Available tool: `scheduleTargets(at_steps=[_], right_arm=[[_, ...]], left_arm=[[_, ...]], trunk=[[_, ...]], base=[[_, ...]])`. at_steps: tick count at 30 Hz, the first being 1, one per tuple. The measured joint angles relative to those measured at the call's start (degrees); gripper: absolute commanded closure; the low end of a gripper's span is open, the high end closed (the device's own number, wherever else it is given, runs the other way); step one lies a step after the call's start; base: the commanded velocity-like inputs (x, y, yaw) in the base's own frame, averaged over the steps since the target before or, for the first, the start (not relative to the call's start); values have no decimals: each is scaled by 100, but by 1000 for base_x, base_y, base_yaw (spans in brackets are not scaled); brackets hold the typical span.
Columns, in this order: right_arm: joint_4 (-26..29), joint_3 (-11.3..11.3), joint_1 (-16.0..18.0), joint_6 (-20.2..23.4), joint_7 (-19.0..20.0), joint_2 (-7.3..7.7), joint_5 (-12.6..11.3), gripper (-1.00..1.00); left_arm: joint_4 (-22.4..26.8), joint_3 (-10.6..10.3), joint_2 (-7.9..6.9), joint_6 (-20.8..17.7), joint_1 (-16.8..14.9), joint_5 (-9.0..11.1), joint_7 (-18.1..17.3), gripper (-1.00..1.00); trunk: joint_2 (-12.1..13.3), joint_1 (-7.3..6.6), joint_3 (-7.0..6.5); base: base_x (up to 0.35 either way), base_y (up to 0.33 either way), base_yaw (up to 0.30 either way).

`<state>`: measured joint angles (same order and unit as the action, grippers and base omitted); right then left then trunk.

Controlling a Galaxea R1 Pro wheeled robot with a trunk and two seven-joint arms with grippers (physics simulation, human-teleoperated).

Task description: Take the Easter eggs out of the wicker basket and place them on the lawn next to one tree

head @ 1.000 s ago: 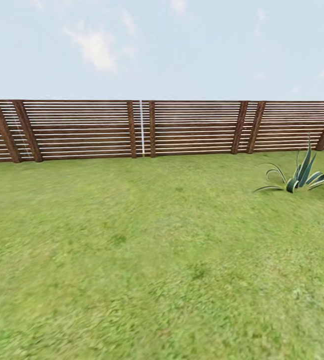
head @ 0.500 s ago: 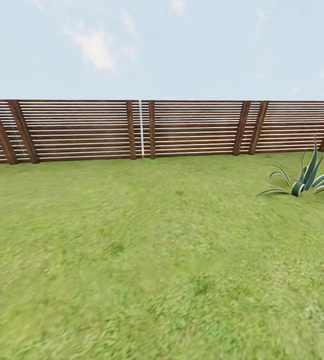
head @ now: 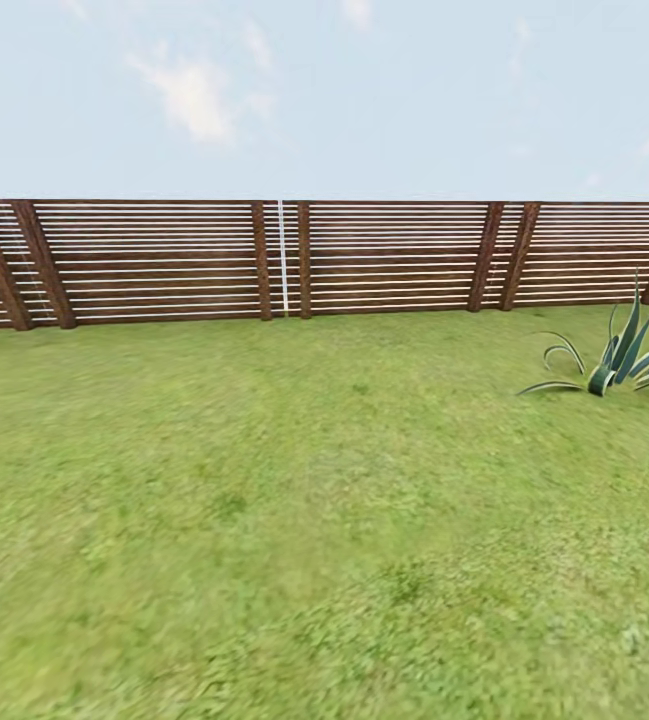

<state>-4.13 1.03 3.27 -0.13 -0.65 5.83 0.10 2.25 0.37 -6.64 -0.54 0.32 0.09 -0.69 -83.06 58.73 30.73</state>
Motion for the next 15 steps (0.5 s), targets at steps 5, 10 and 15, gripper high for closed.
scheduleTargets(at_steps=[5,10,15], right_arm=[[3,-8,0,-5,-6,-49,-5,-100],[3,-3,0,-9,2,-58,-1,-100],[4,-1,0,-17,4,-63,-7,-100]], left_arm=[[-2,2,41,-2,0,-1,5,-100],[0,4,49,-2,0,0,5,-100],[-3,2,51,-1,0,-1,5,-100]], trunk=[[0,0,0],[0,0,0],[0,-1,-8]], base=[[0,0,0],[0,0,0],[55,0,-94]])
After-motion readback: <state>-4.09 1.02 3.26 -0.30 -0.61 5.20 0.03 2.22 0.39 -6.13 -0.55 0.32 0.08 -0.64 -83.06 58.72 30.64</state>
